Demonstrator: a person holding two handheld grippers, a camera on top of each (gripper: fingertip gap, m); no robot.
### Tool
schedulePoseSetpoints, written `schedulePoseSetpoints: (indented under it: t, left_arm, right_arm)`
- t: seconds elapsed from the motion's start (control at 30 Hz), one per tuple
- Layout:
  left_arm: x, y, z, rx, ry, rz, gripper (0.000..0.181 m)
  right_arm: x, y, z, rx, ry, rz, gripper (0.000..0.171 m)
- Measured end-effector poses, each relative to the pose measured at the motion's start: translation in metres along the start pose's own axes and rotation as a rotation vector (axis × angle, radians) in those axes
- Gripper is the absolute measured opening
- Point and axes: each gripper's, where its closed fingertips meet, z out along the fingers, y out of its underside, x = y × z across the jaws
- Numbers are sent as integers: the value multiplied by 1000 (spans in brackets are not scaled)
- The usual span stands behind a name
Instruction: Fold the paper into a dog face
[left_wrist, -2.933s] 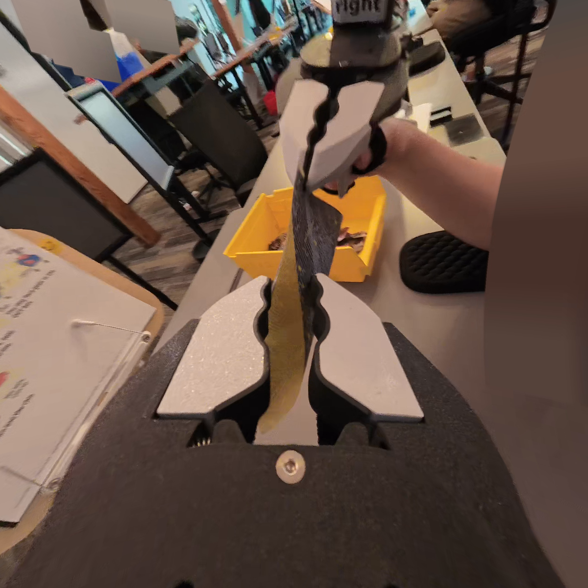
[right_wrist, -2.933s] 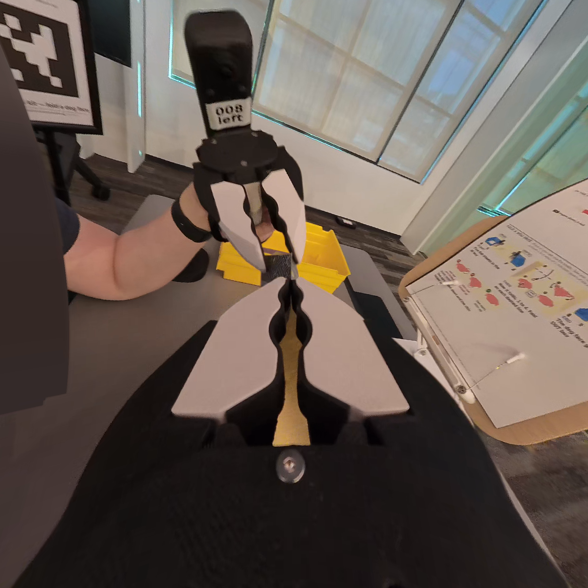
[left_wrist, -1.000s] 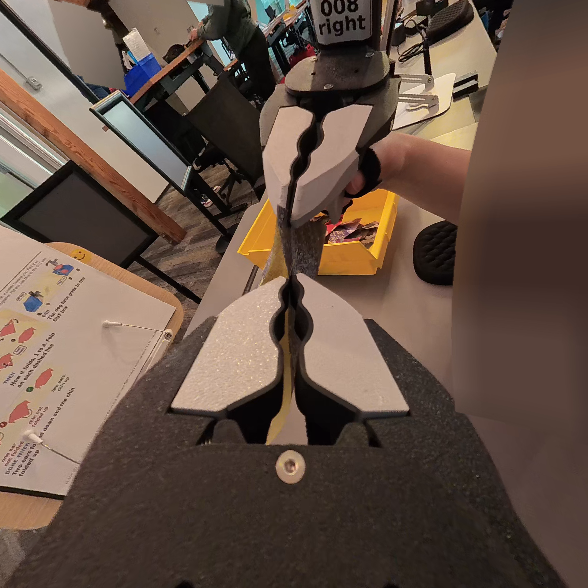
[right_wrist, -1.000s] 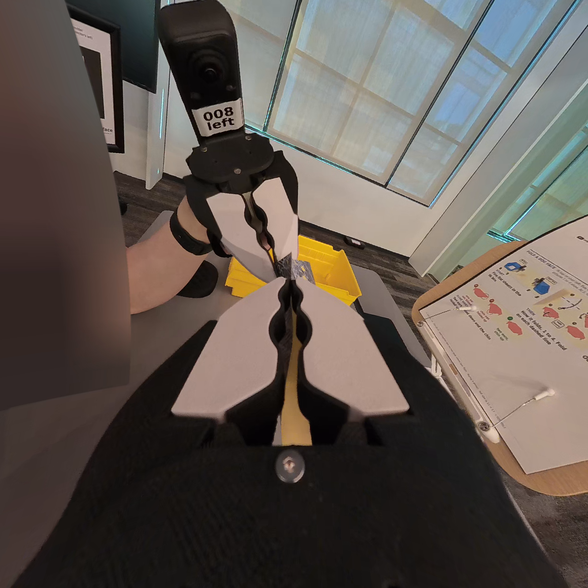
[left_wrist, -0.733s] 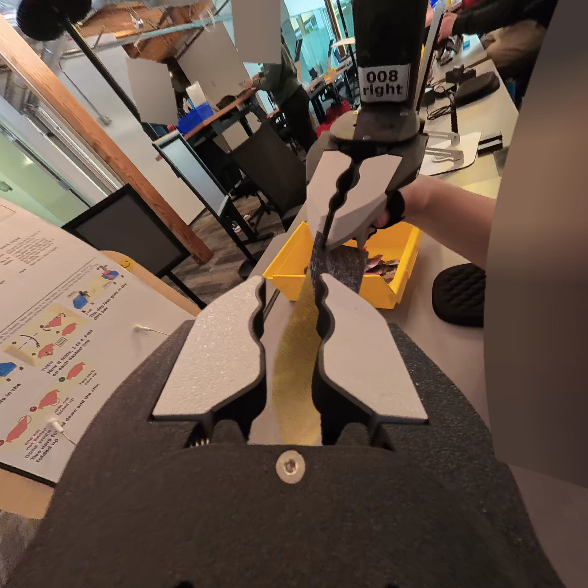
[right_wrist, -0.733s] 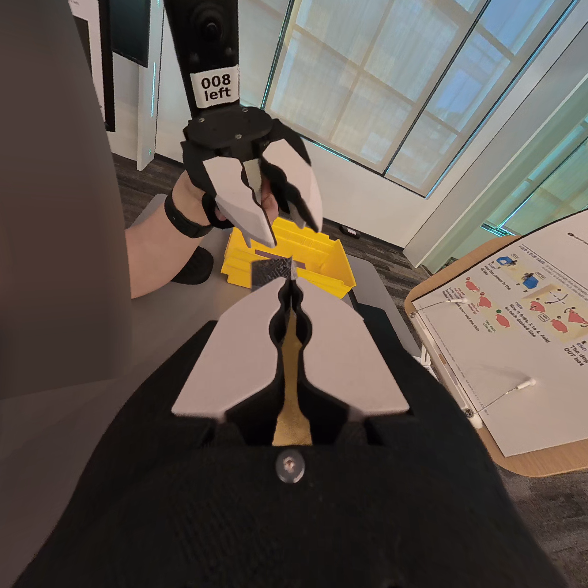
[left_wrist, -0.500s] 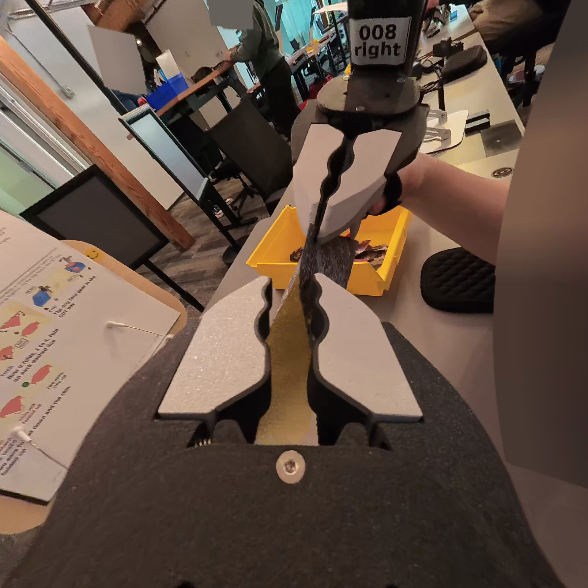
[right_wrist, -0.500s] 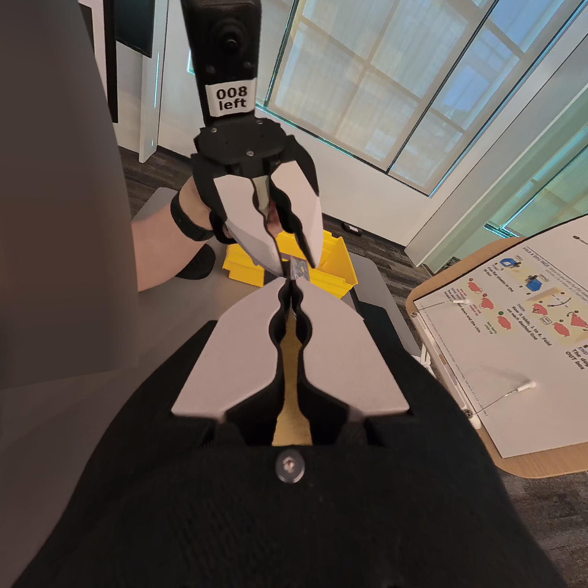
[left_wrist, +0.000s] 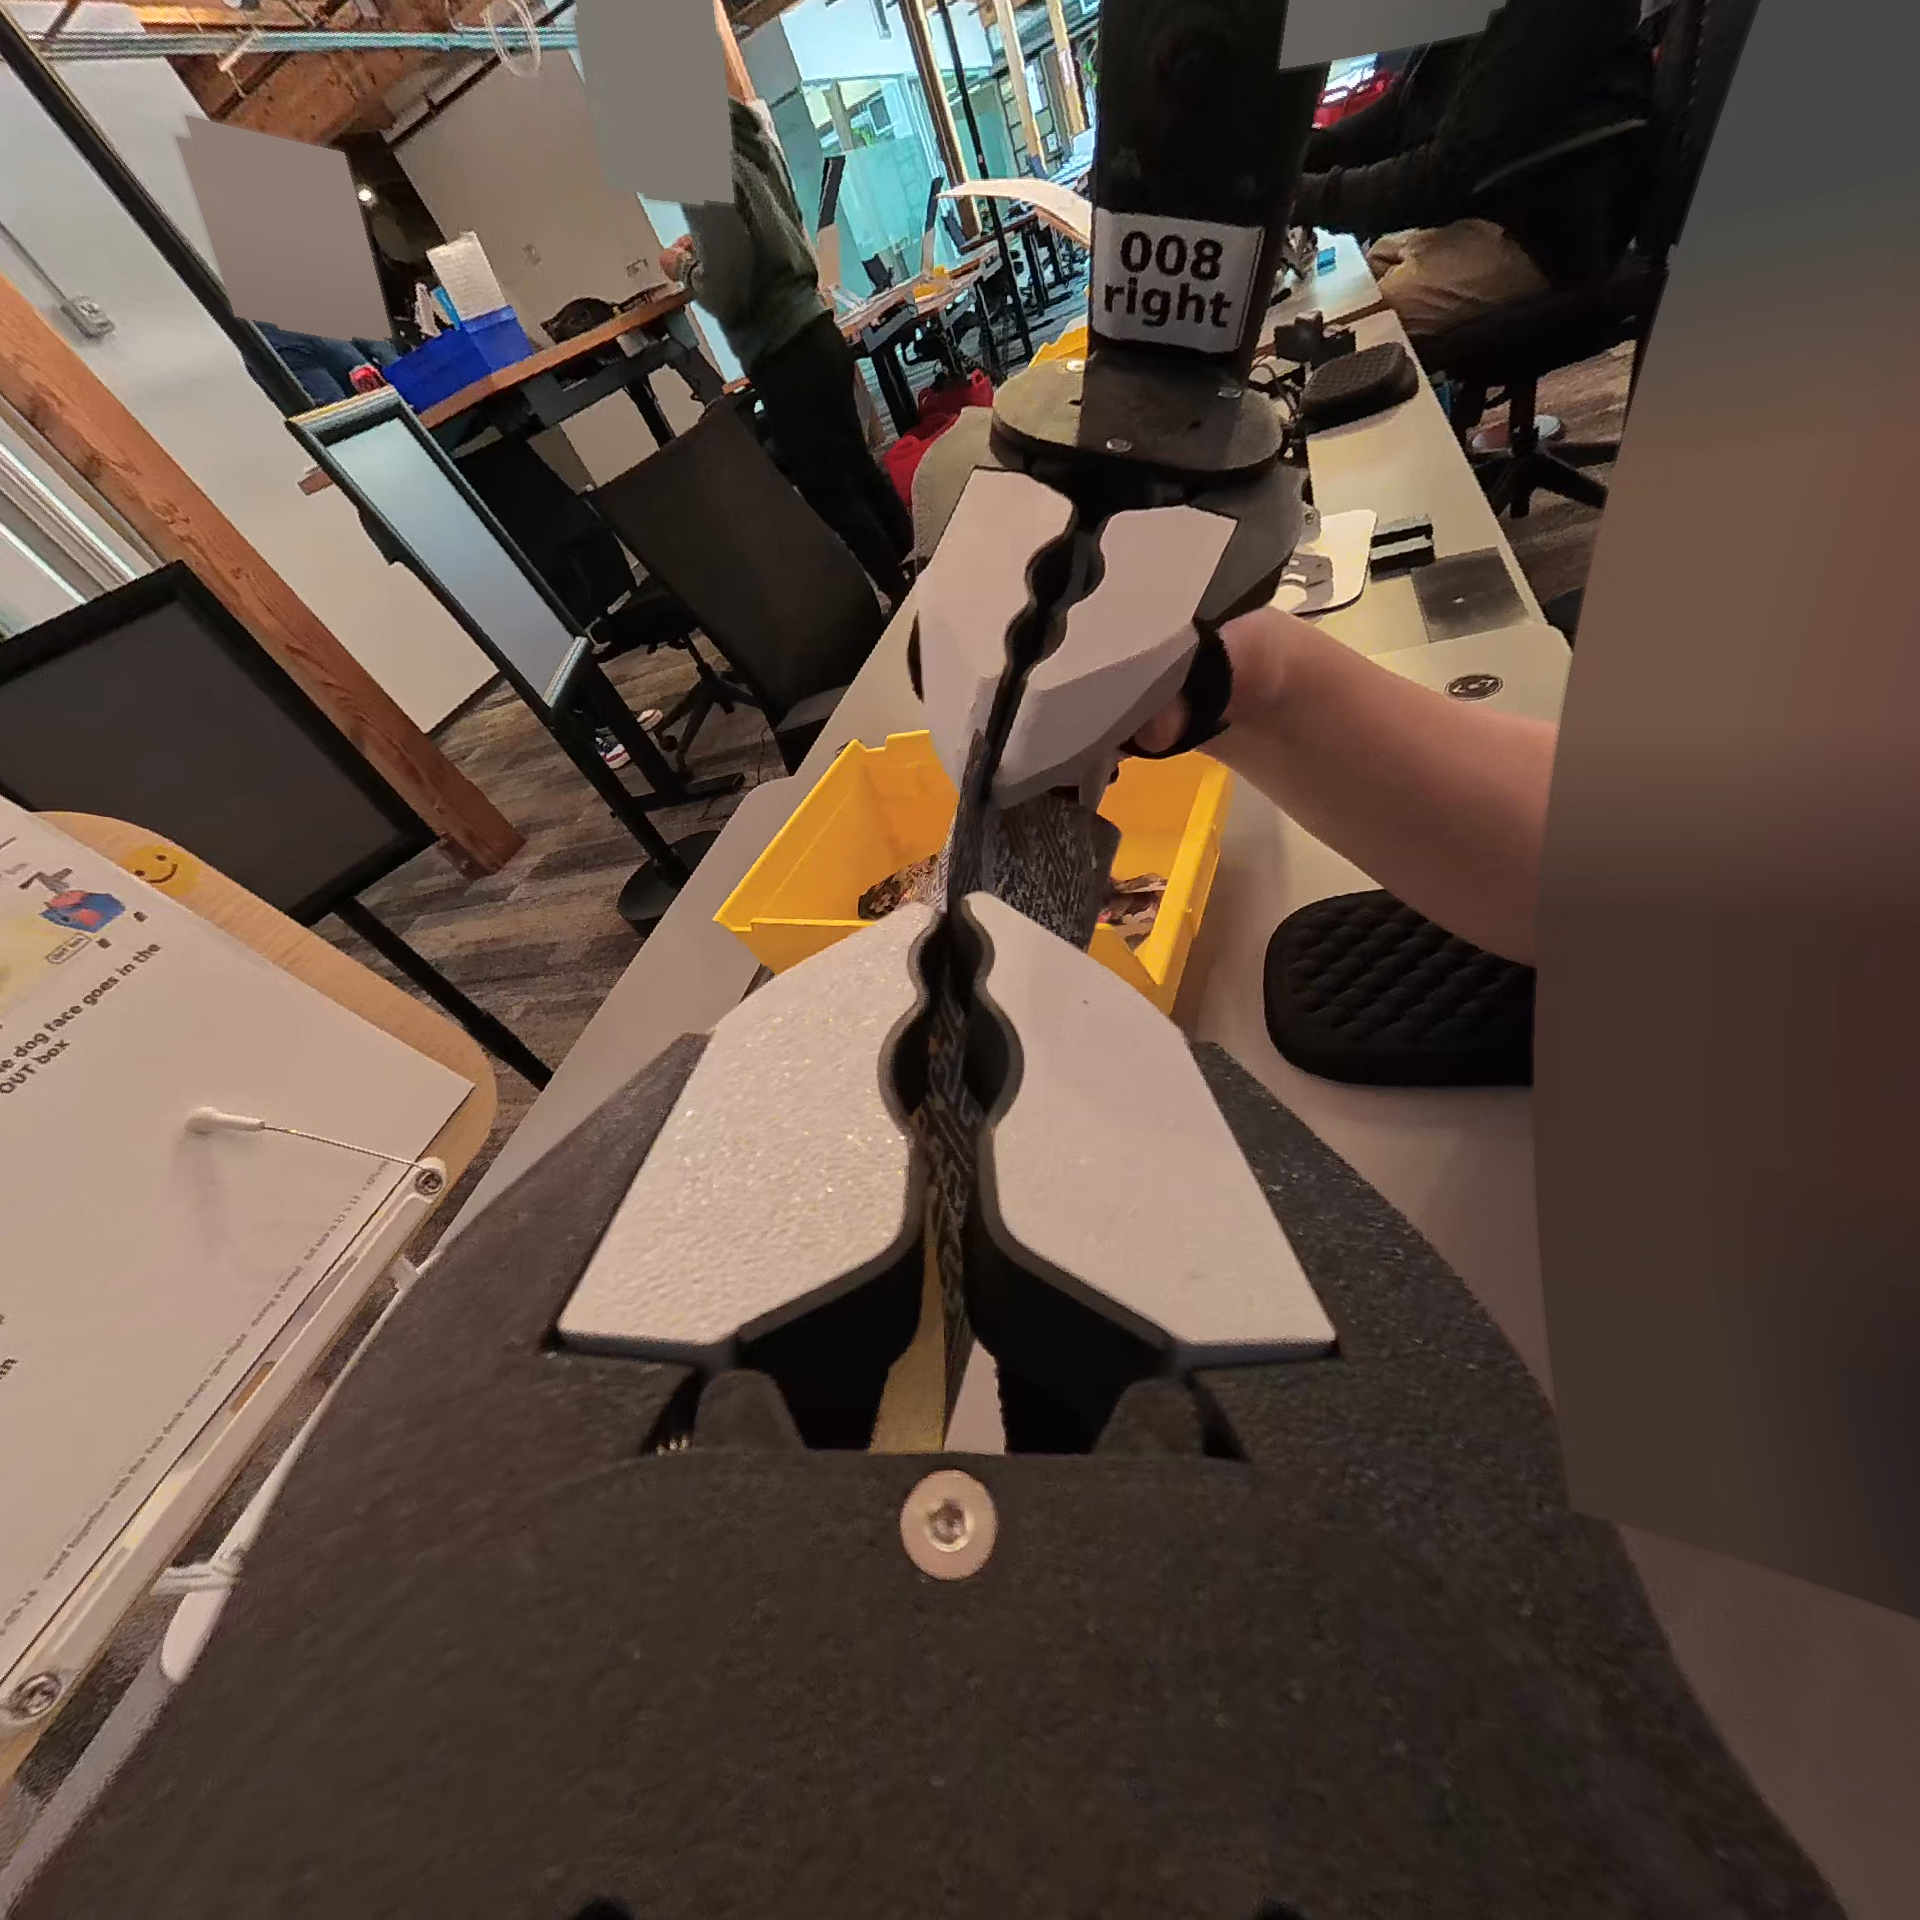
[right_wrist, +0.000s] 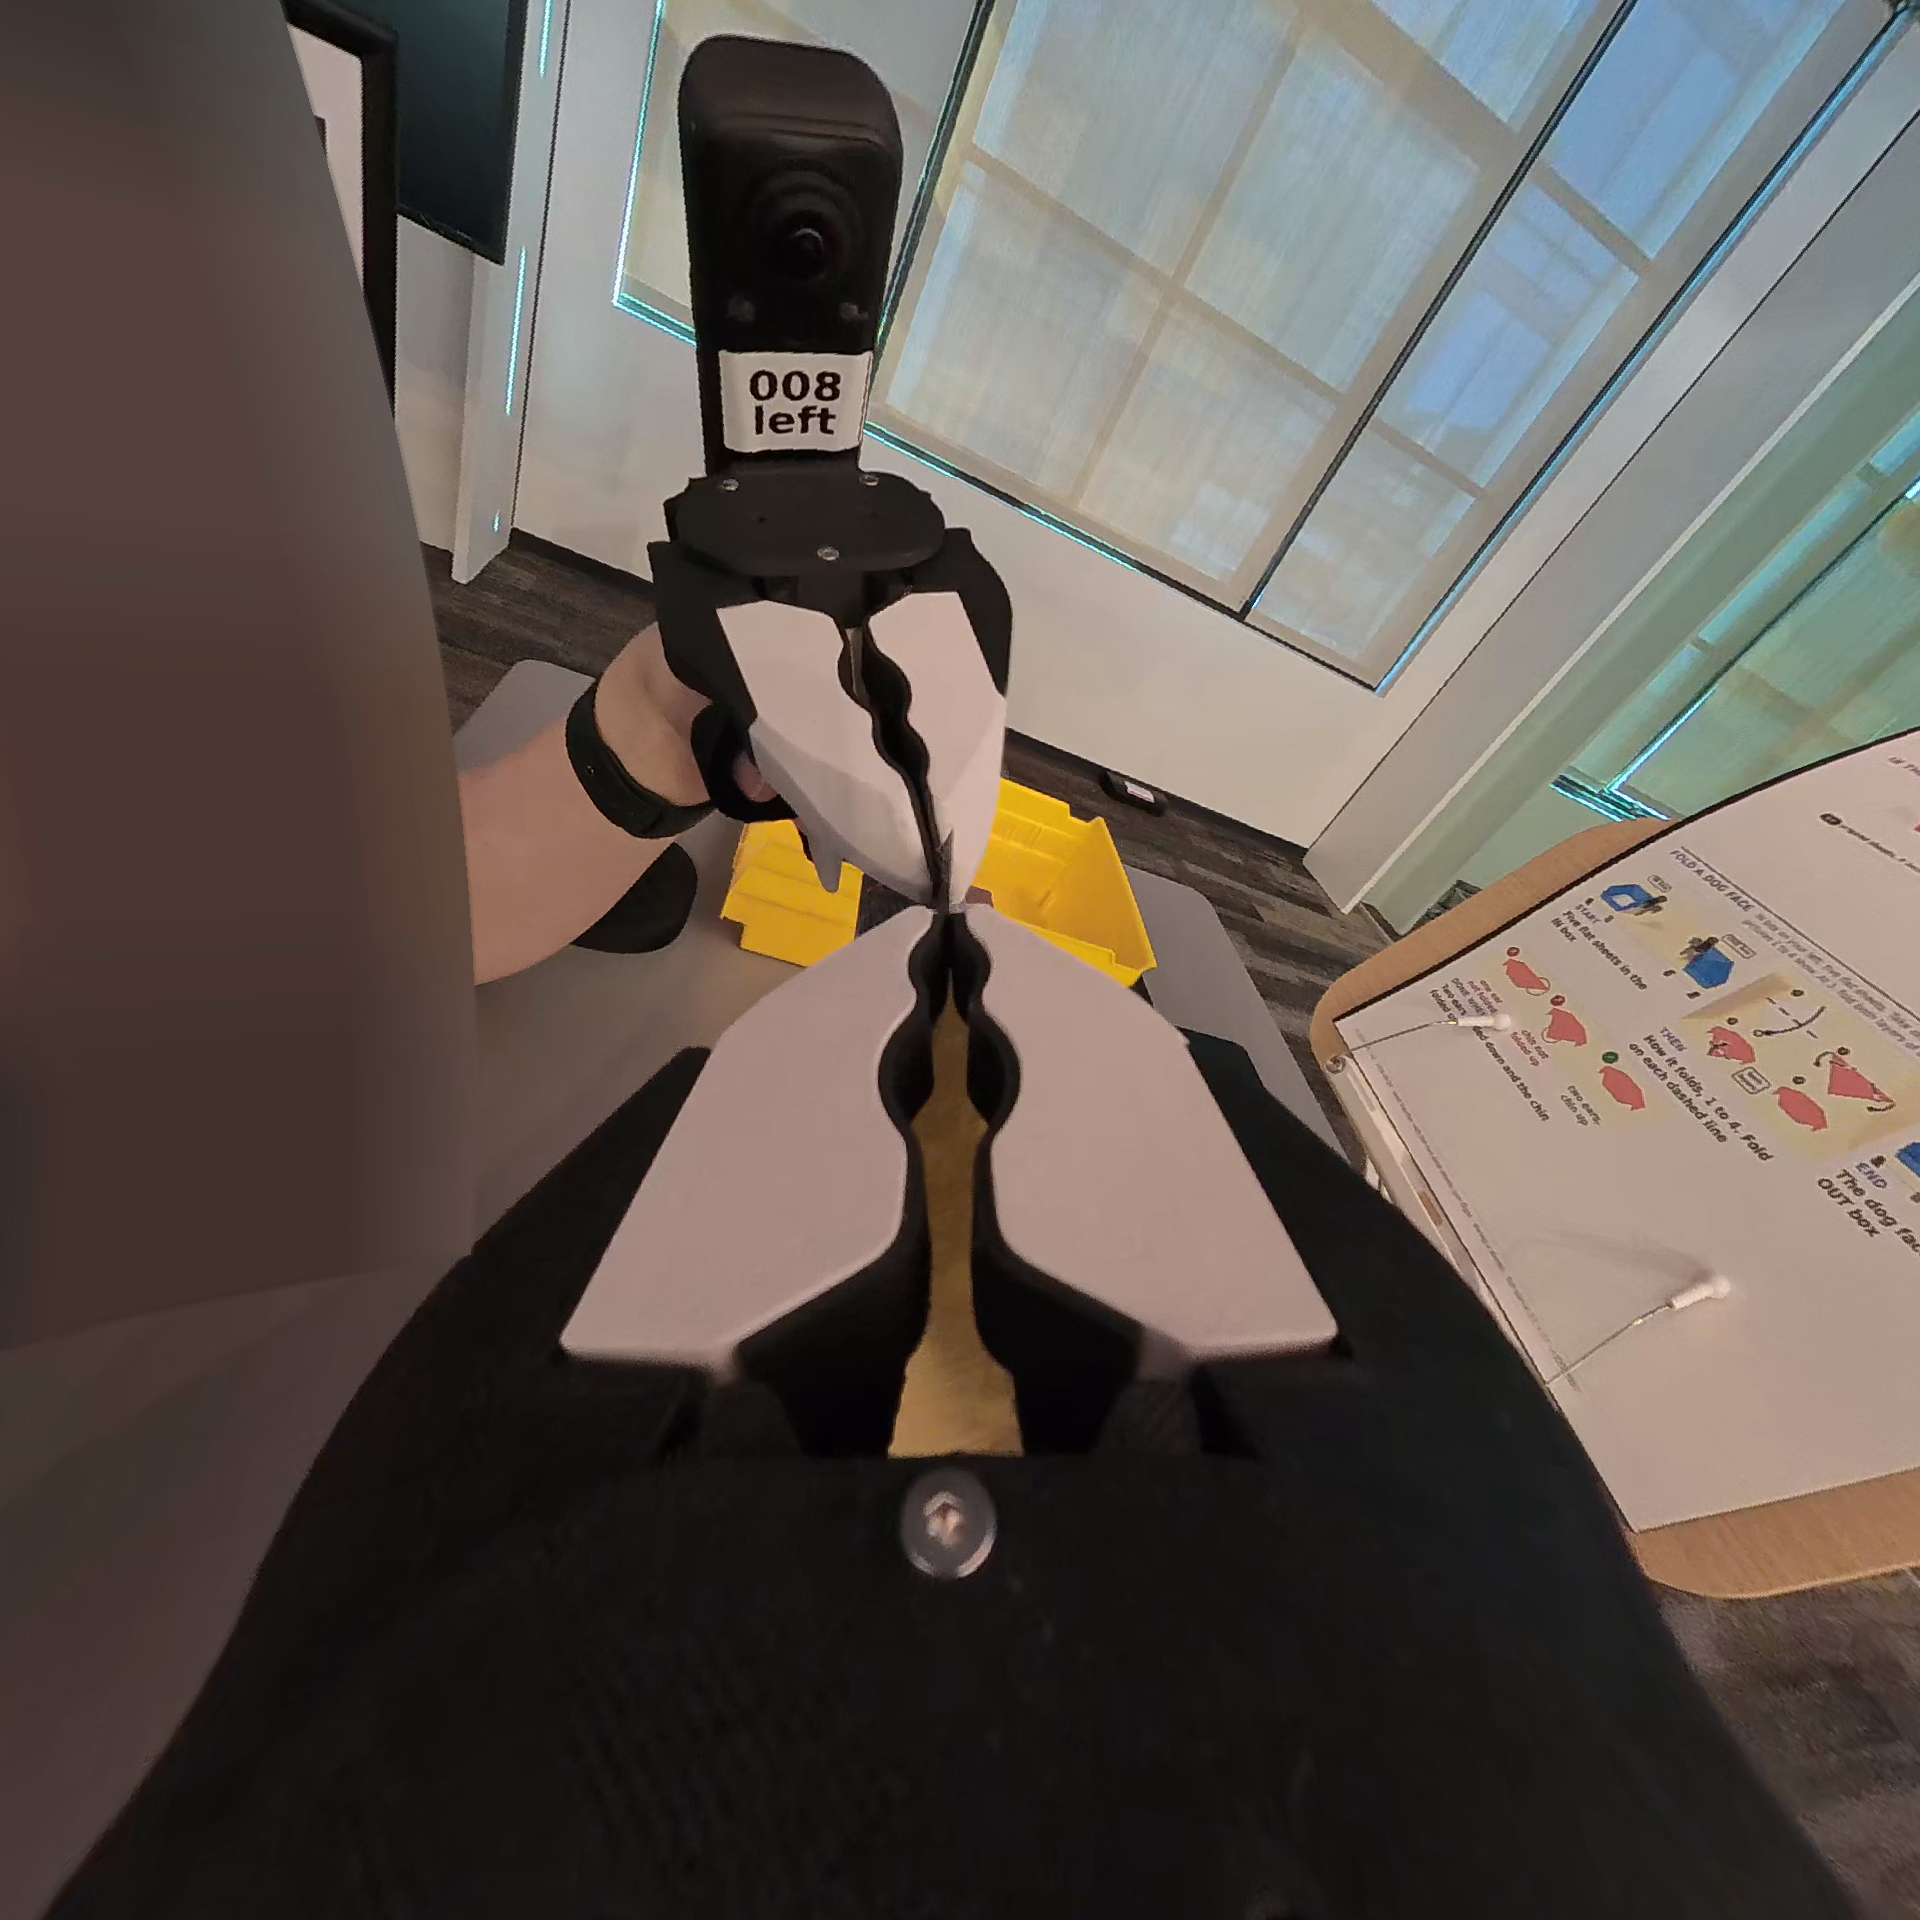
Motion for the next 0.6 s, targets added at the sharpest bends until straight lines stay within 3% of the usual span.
schedulePoseSetpoints:
  t: [0.6]
  left_arm:
    - [1,3,1,-35,-29,68,0]
  right_arm:
    - [0,2,0,-2,-7,11,1]
